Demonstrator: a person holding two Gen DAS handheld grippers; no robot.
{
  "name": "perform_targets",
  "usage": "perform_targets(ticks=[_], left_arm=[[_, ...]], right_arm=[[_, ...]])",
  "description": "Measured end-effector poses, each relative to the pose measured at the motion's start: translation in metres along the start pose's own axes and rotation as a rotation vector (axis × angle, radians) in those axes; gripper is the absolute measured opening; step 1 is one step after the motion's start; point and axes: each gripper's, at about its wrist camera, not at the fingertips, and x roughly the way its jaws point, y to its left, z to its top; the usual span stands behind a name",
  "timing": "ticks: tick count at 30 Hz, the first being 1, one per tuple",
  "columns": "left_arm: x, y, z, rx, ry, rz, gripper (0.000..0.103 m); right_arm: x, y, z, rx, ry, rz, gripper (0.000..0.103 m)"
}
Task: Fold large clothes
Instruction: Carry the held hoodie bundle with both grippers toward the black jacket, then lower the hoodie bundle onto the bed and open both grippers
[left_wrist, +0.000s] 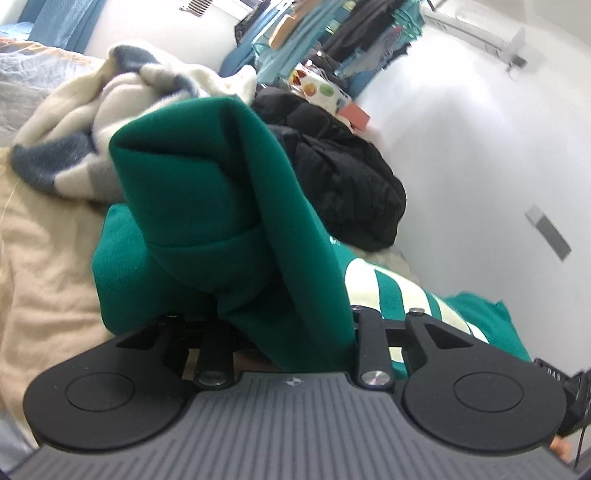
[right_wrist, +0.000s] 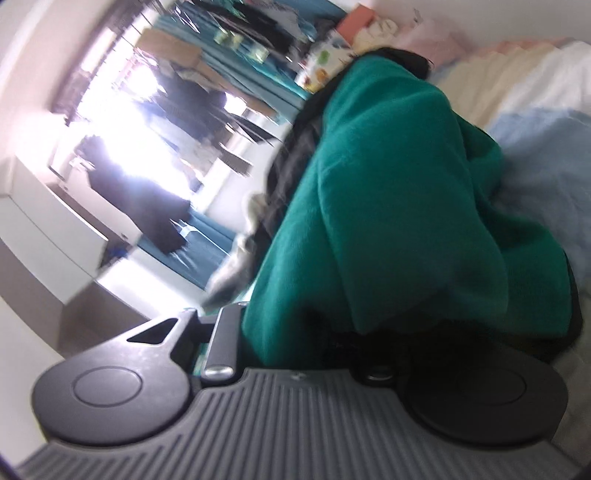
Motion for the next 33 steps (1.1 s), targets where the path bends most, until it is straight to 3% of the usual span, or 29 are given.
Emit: perform_targets(ticks=[7, 13, 15, 17, 25, 30, 33], left_arm=[[0.017, 0.006, 0.004, -0.027, 0.066, -0.004, 0.037], [0.009, 0.011, -0.001, -0.023, 0.099, 0.008, 0.041], [0.007, 0.008, 0.003, -0.025, 0.122, 0.024, 0.045], [0.001, 0.002, 0.007, -0.014, 0.153, 0.046, 0.057], [-0.054, -0.029, 0.015, 0.061, 0.176, 0.149, 0.063], [-0.11, -0.065, 0.023, 0.146, 0.133, 0.187, 0.063], [-0.141, -0.085, 0.028, 0.18, 0.118, 0.204, 0.063]], right_arm=[[0.0, -0.043, -0.032, 0.124, 0.073, -0.096, 0.038], [0.004, -0.04, -0.032, 0.14, 0.089, -0.135, 0.042], [-0.002, -0.032, -0.032, 0.163, 0.093, -0.153, 0.046], [-0.007, -0.028, -0.031, 0.196, 0.096, -0.178, 0.049], [-0.048, 0.012, -0.031, 0.197, 0.091, -0.315, 0.05], [-0.081, 0.055, -0.03, 0.121, 0.088, -0.36, 0.05], [-0.105, 0.082, -0.033, 0.055, 0.096, -0.343, 0.05]])
